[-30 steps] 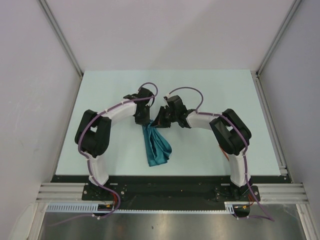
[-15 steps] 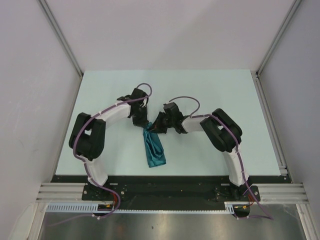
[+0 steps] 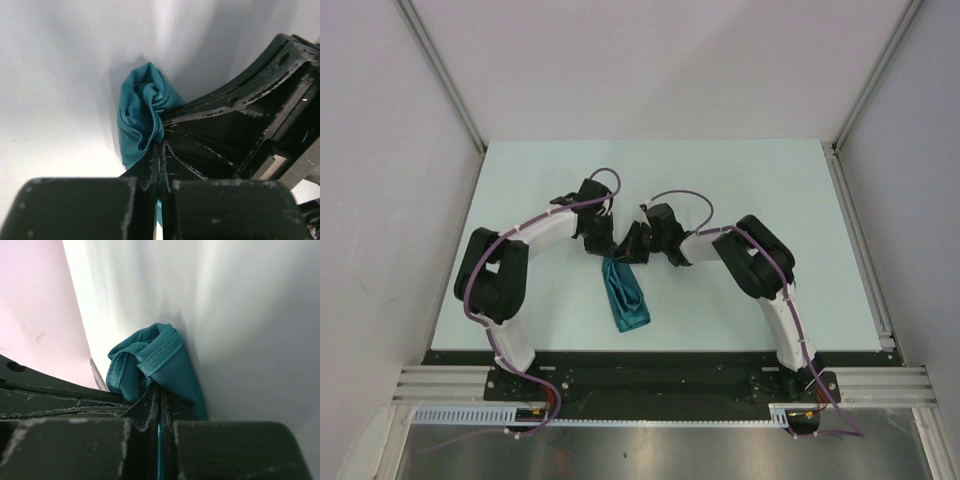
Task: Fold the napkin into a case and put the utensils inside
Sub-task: Stuff the top corner of the smaller-rectangle-folded napkin into the folded napkin.
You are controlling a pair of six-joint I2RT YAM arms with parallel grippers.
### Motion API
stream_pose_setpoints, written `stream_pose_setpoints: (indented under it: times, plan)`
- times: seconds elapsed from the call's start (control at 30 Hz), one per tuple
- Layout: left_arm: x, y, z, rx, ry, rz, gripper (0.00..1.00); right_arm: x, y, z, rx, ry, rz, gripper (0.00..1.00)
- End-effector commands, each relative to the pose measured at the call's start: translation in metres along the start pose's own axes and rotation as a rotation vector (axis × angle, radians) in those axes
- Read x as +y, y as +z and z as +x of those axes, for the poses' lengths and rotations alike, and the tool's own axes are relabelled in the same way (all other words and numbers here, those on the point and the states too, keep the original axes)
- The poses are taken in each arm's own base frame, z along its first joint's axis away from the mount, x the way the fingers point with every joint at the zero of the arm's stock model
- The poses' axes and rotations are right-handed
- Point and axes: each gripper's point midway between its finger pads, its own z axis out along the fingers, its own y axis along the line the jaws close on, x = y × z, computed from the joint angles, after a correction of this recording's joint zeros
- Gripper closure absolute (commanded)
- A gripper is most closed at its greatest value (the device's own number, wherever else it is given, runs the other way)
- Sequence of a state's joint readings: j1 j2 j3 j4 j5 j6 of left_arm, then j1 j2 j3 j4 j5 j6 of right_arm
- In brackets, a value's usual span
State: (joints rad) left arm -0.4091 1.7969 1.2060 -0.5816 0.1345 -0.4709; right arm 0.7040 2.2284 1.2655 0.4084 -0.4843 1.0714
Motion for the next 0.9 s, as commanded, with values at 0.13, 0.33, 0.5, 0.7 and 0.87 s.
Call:
stream_pose_setpoints:
  times: [0.13, 0.33, 0.5, 0.7, 0.87]
  plan:
    - [-0.004, -0.021, -0.018, -0.065, -0.086, 0.067, 1.00, 0.032, -0.005, -0.001, 0.033, -0.213, -0.194, 0.89]
    - [0.007, -0.025, -0.020, -0.071, -0.122, 0.070, 1.00, 0.031, -0.018, 0.005, 0.048, -0.197, -0.197, 0.77]
    - [0.012, -0.027, -0.018, -0.075, -0.131, 0.071, 1.00, 0.035, -0.025, 0.006, 0.054, -0.184, -0.186, 0.72]
    - [0.014, -0.028, -0.018, -0.078, -0.139, 0.073, 1.00, 0.036, -0.032, 0.007, 0.071, -0.181, -0.190, 0.66]
    - [0.016, -0.029, -0.019, -0.082, -0.133, 0.067, 1.00, 0.040, -0.039, 0.001, 0.049, -0.174, -0.217, 0.62]
